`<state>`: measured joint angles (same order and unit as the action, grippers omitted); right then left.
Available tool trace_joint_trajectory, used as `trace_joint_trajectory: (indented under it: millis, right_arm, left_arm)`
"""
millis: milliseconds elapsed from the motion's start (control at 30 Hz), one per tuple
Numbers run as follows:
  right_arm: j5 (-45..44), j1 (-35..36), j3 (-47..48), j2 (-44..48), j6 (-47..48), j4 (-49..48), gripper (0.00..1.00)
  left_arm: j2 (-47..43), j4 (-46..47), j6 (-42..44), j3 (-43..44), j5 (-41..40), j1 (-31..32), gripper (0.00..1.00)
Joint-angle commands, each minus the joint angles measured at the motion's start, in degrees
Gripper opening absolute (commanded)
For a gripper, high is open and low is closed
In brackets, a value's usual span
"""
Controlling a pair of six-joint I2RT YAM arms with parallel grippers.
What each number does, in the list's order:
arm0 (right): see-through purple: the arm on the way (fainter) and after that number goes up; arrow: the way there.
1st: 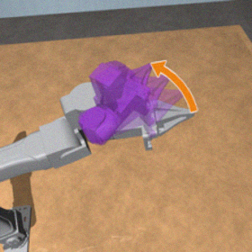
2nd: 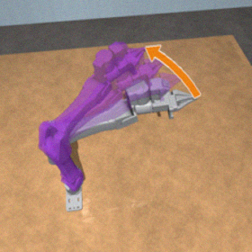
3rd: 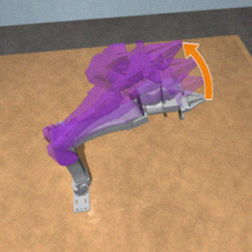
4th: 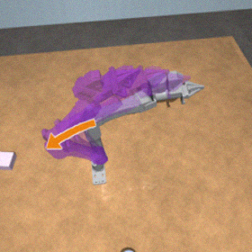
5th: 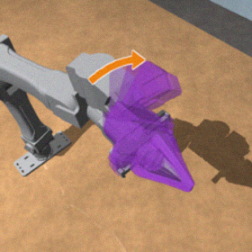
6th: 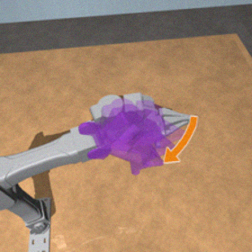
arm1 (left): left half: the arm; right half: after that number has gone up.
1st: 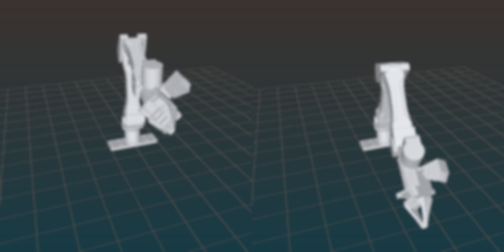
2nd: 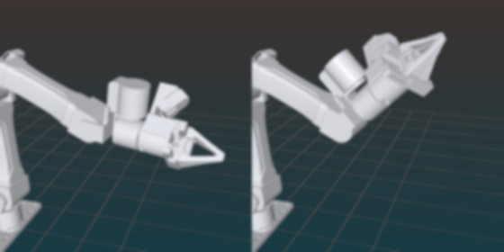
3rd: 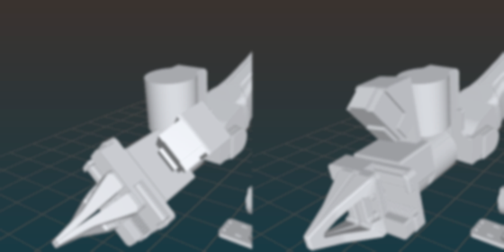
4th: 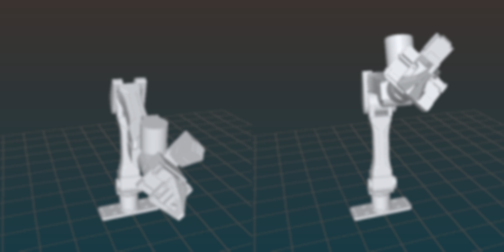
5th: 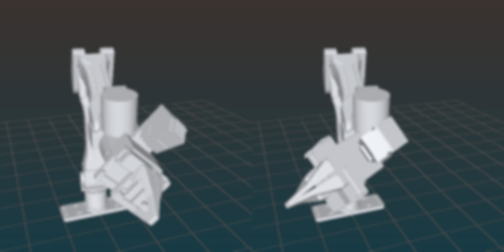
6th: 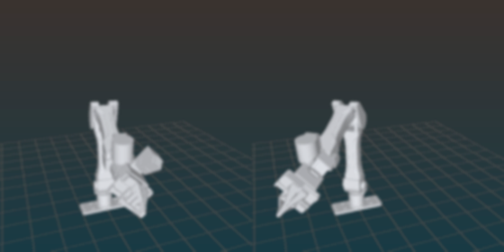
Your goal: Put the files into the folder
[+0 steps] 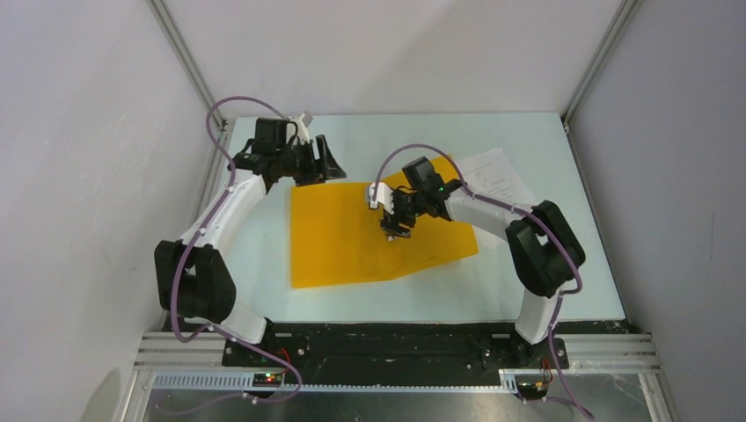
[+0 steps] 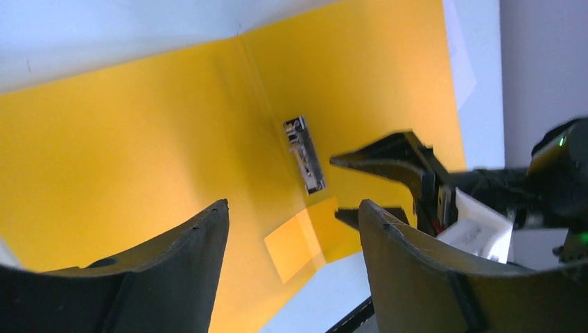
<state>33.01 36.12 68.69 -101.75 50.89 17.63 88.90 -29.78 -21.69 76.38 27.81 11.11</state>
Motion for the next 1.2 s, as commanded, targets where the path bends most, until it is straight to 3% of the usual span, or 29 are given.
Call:
trace_joint_trajectory:
  millis: [0,533,733,800,900,1033,1167]
  right_arm:
    - [0.20,0.46,8.03,-5.25,-2.57,-7.23,0.70]
    - [-6.40,-5.13,37.03,-28.76,-12.60,-2.11,0.66]
    - [-7.37,-6.28,43.60,-28.20,-18.86,-2.01,0.68]
    - [-3.82,-7.10,43.40,-24.67,-20.60,-1.25,0.69]
    - [3.33,-7.67,40.29,-19.03,-14.23,4.12,0.69]
    - [6.90,-7.67,26.61,-8.95,-1.56,6.81,0.72]
    - [7.60,-5.70,14.60,-1.44,7.91,11.77,0.76]
  left_arm:
    - [-4.52,-2.49,4.16,-2.11,1.29,-0.20,0.72]
    - [-5.10,-4.03,5.70,-5.44,-0.17,-0.46,0.71]
    - [-5.10,-5.02,6.66,-4.71,-0.18,-0.68,0.71]
    - [-4.95,-5.07,7.33,-4.18,0.61,-0.74,0.71]
    - [-4.16,-5.08,10.47,-3.42,2.78,-0.58,0.71]
    - [-2.92,-5.15,13.29,-3.36,0.94,-0.41,0.71]
    - [-1.48,-5.13,10.22,-6.13,2.38,-0.53,0.70]
